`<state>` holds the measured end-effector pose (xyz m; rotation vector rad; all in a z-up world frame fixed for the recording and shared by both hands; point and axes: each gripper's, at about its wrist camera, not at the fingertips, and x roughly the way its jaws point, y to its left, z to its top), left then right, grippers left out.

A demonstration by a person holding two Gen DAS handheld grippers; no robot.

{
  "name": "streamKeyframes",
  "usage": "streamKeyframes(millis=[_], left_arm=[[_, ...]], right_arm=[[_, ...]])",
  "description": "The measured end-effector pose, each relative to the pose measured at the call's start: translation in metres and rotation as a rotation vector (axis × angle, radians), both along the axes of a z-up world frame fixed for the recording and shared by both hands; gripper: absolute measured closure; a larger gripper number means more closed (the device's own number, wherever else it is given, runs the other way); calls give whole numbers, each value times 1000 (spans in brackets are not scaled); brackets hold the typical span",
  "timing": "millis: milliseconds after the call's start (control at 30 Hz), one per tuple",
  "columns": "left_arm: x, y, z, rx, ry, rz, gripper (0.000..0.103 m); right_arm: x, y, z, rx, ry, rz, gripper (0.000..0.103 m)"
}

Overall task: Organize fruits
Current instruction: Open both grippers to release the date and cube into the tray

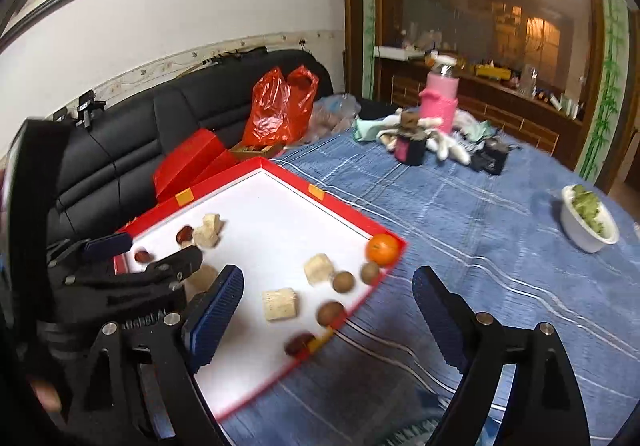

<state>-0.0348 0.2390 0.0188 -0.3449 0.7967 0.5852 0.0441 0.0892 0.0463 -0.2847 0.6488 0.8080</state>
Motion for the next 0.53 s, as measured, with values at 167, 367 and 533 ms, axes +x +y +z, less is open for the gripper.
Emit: streamKeyframes(millis=[167,367,533], left_arm=[[-3,-23,5,5,6,-38,15],[-11,-41,12,65,-55,-24,0],[-11,-44,17,80,-57,-27,0]], right_arm=[[-17,-38,6,11,-36,-7,14],[-22,-67,9,32,-29,-40,14],[-25,-75,10,45,-30,-47,14]])
